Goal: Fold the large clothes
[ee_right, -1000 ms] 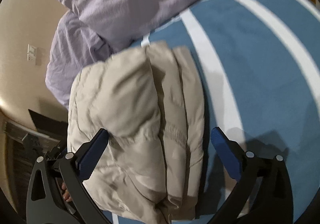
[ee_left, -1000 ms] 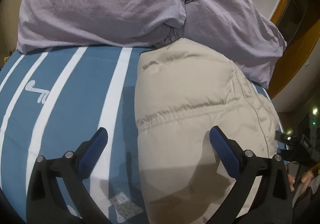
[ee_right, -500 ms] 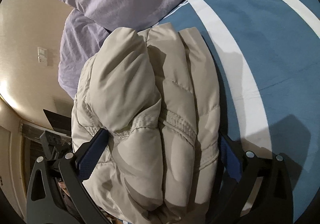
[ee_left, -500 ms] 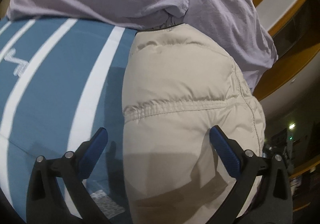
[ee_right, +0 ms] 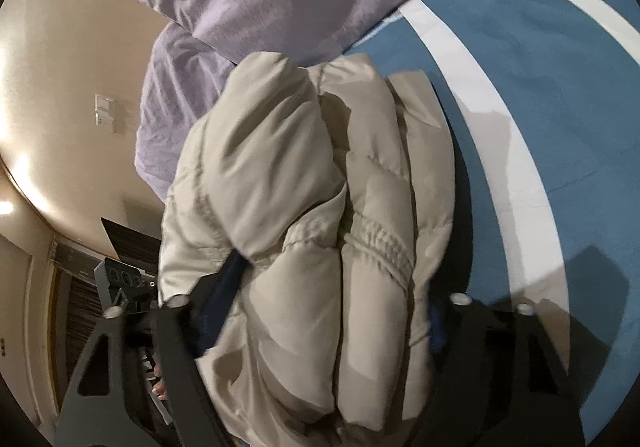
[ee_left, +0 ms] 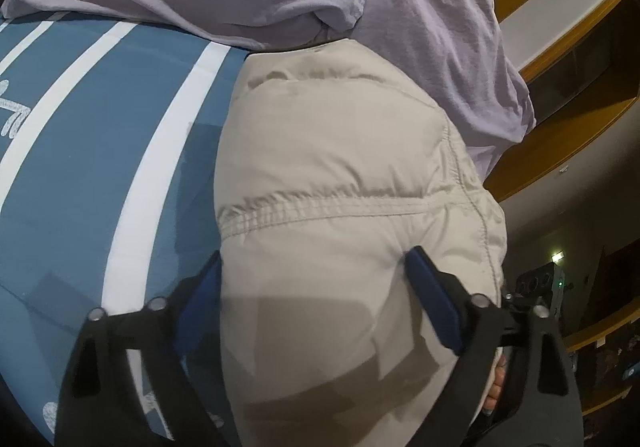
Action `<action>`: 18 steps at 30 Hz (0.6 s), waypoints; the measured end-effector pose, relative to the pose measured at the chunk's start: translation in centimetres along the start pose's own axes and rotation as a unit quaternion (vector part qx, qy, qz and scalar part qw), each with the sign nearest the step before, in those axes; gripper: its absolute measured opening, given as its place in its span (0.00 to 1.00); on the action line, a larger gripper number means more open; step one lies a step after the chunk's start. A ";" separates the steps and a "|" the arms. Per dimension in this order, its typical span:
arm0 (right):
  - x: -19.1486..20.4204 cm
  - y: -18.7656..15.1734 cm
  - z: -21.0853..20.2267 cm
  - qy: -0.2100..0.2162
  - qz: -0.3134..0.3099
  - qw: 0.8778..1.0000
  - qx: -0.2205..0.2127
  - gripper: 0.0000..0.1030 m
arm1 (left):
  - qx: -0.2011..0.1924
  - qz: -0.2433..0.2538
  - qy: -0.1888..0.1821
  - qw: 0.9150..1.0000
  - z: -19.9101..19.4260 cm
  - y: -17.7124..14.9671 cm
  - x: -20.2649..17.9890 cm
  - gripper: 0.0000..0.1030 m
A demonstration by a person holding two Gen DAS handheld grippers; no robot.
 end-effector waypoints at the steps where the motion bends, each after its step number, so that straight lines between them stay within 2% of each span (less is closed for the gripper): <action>1: 0.3 0.1 -0.1 0.002 -0.002 1.000 -0.003 0.62 | -0.001 0.000 -0.001 1.000 -0.1 0.1 0.0 0.78; 3: 0.9 0.3 -0.1 0.003 -0.010 1.000 -0.009 0.56 | -0.002 0.000 -0.004 1.000 -0.4 0.3 0.1 0.72; 6: 1.5 0.7 0.3 0.007 -0.014 1.000 -0.012 0.51 | -0.005 0.003 -0.005 1.000 -0.8 0.9 0.4 0.67; 18: 6.3 2.5 7.8 0.029 -0.058 0.998 0.015 0.48 | -0.052 -0.002 0.055 0.997 -3.3 7.2 5.4 0.65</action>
Point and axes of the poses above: each gripper's, at about its wrist camera, not at the fingertips, and z roughly the way its jaws point, x to its left, y to its top, the point moved 3 cm from there along z, roughly the way its jaws point, and after that the axes turned 12 degrees about y, right-handed, at the moved point
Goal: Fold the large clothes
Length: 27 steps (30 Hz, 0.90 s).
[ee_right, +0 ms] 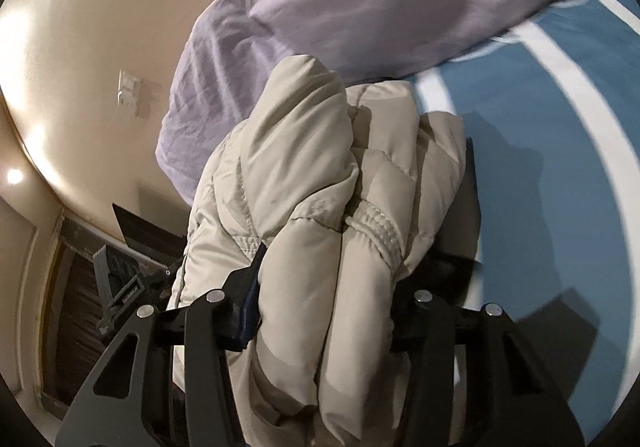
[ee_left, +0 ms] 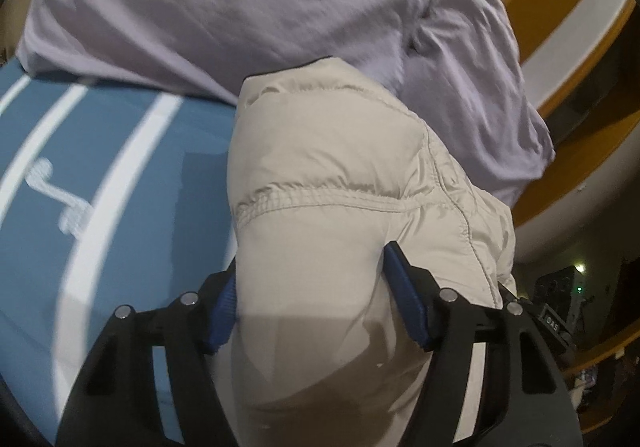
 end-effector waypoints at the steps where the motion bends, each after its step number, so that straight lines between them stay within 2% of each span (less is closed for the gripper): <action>1: 0.5 0.2 1.0 -0.001 -0.011 1.000 0.003 0.48 | -0.004 -0.001 0.005 1.000 0.0 0.4 0.3 0.65; 6: 1.0 0.2 4.1 -0.018 -0.040 0.999 0.009 0.48 | -0.029 0.003 0.031 0.999 0.6 1.8 2.5 0.64; 10: 0.5 0.1 4.2 -0.015 -0.042 0.999 0.001 0.48 | -0.044 0.010 0.030 0.999 1.2 1.5 3.1 0.64; 15: 0.1 -0.1 4.4 -0.031 -0.033 0.999 -0.001 0.49 | -0.056 0.020 0.065 0.996 1.6 1.8 2.1 0.65; 18: -0.1 -0.2 4.2 -0.036 -0.028 0.999 0.004 0.55 | -0.061 0.018 0.078 0.995 1.4 1.5 2.1 0.68; 20: 0.1 -0.3 3.6 -0.057 -0.037 0.998 0.008 0.63 | -0.067 0.027 0.090 0.993 0.8 1.2 2.0 0.69; 22: 0.8 -0.3 2.9 -0.080 -0.057 0.995 0.006 0.66 | -0.080 0.036 0.107 0.990 0.1 0.9 2.0 0.69; 27: 2.9 0.0 0.3 -0.147 -0.104 0.983 -0.022 0.67 | -0.113 0.065 0.145 0.981 -2.0 0.2 1.1 0.72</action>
Point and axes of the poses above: each gripper's, at about its wrist camera, not at the fingertips, and z roughly the way its jaws point, x to its left, y to its top, the point moved 3 cm from there along z, roughly the way its jaws point, and after that the axes turned 12 degrees about y, right-handed, at the moved point
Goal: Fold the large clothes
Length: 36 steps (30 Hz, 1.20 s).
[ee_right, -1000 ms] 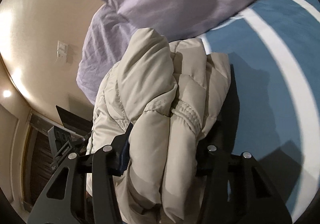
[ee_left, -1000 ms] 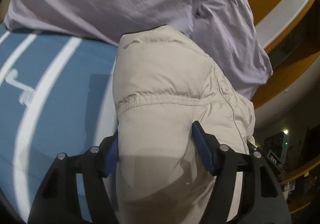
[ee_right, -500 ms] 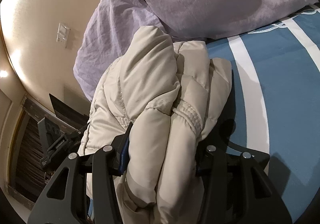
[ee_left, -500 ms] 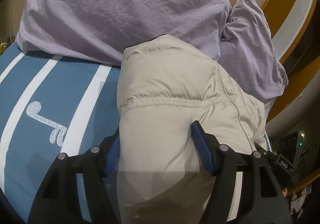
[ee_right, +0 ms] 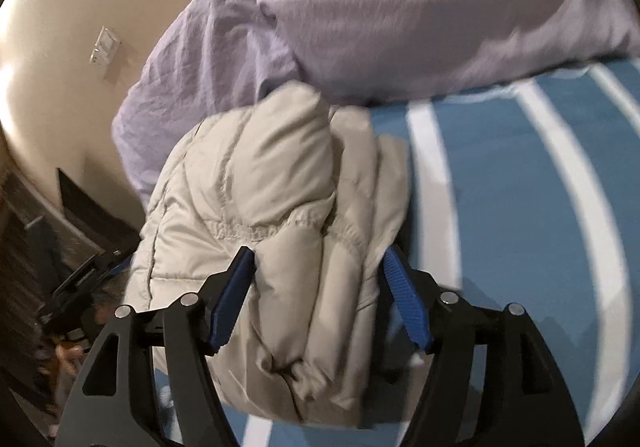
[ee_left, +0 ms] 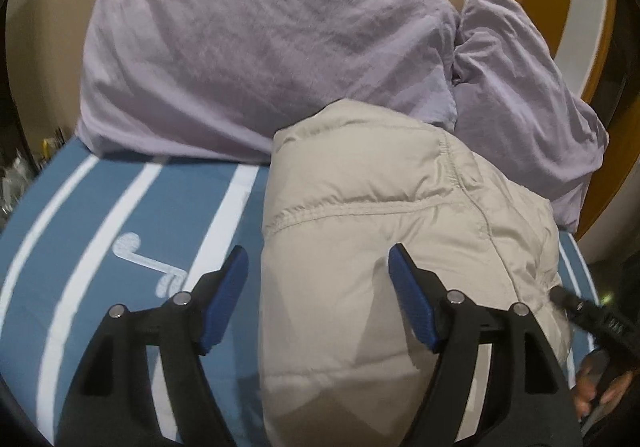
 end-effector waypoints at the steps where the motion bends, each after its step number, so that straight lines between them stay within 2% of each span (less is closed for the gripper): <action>1: 0.3 0.2 -0.4 -0.013 -0.010 1.000 -0.008 0.67 | -0.006 0.004 0.002 1.000 -0.4 -0.1 -0.2 0.74; 4: 1.6 0.5 -1.6 -0.031 -0.035 0.998 -0.029 0.67 | -0.017 0.017 0.002 1.000 -1.2 -0.7 -1.2 0.77; 11: 5.7 -1.8 -0.2 -0.035 -0.127 0.991 -0.007 0.55 | -0.021 0.049 0.011 0.999 -0.9 -2.4 -3.6 0.78; 15: 5.8 -3.2 1.4 -0.079 -0.165 0.983 0.013 0.50 | -0.025 0.064 0.017 0.997 -0.6 -3.0 -4.1 0.78; 17: 4.3 -3.7 2.3 -0.100 -0.154 0.983 0.030 0.50 | -0.027 0.069 0.015 0.997 -0.6 -3.2 -4.3 0.78; 22: 1.5 -3.4 3.0 -0.083 -0.100 0.990 0.044 0.49 | -0.036 0.082 0.019 0.996 -0.6 -3.6 -4.9 0.78; 28: 2.0 -4.0 3.7 -0.112 -0.118 0.985 0.049 0.49 | -0.043 0.082 0.024 0.995 -0.4 -4.1 -5.1 0.78; 36: 2.0 -4.2 3.7 -0.115 -0.119 0.985 0.051 0.50 | -0.049 0.084 0.031 0.995 -0.1 -4.5 -5.4 0.78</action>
Point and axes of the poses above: each gripper's, at about its wrist camera, not at the fingertips, and z roughly the way its jaws point, x to its left, y to its top, the point moved 3 cm from there along z, roughly the way its jaws point, and after that the axes turned 12 degrees about y, right-handed, at the moved point
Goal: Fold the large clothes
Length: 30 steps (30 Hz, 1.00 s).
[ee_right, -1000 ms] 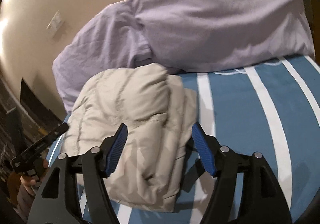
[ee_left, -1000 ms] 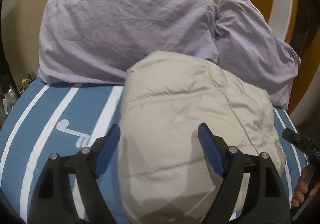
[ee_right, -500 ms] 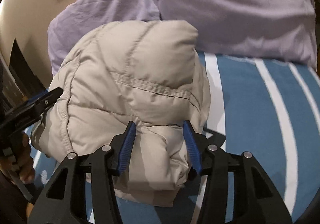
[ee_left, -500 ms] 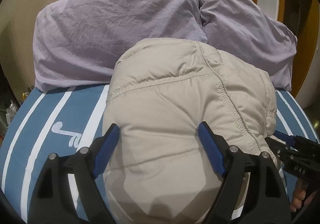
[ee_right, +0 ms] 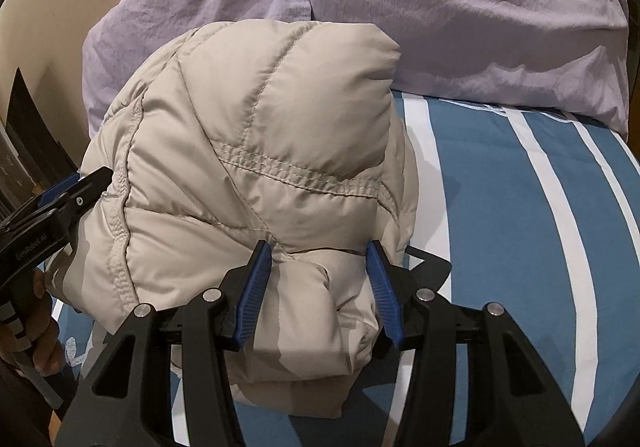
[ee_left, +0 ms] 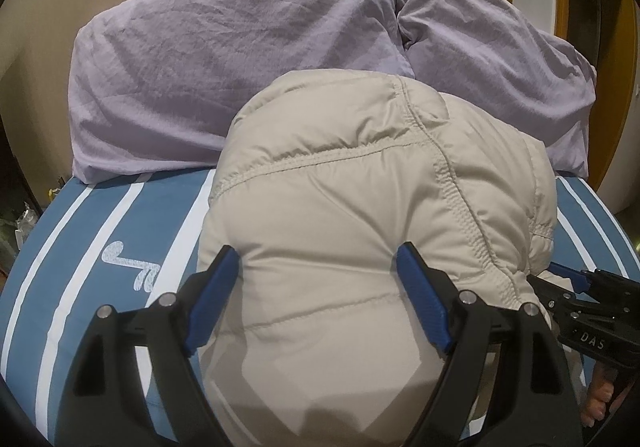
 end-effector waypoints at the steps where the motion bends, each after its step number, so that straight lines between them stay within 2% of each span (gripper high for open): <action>1: 0.0 0.0 0.0 0.000 0.000 1.000 0.000 0.50 | -0.001 0.000 0.001 1.000 0.0 0.0 -0.1 0.78; 10: 0.0 0.0 0.2 0.001 0.008 1.000 -0.007 0.50 | -0.014 -0.001 0.011 1.000 0.1 -0.3 -0.3 0.79; 12: -0.1 0.0 -0.2 0.001 0.009 1.000 -0.014 0.55 | -0.015 -0.009 0.011 1.000 -0.2 -0.3 0.1 0.82; 14: -0.1 -0.1 -0.9 -0.017 0.007 1.000 -0.021 0.68 | -0.012 -0.020 0.005 1.000 -0.6 -0.4 0.6 0.85; 18: 0.3 -0.4 -2.6 -0.043 0.004 0.999 -0.029 0.75 | -0.013 -0.029 -0.004 0.999 -2.1 -0.9 1.6 0.89; 20: 0.9 -0.7 -3.4 -0.066 -0.008 0.997 -0.030 0.87 | -0.020 -0.026 0.000 0.999 -3.1 -1.2 2.0 0.93; 22: 1.6 -1.1 -4.2 -0.074 -0.022 0.996 -0.032 0.92 | -0.025 -0.024 0.000 0.999 -4.1 -1.6 2.4 0.95; 25: 2.8 -1.9 -5.2 -0.082 -0.035 0.995 -0.032 0.95 | -0.025 -0.021 -0.007 0.999 -5.4 -2.3 2.9 0.98; 30: 3.9 -3.8 -6.6 -0.061 -0.025 0.998 -0.020 0.95 | -0.012 -0.013 -0.016 1.000 -7.1 -4.2 3.4 0.98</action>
Point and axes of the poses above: each gripper's, at about its wrist camera, not at the fingertips, and z roughly the way its jaws point, x to its left, y to its top, the point moved 3 cm from there along z, roughly the way its jaws point, and after that the axes turned 12 degrees about y, right-handed, at the moved point
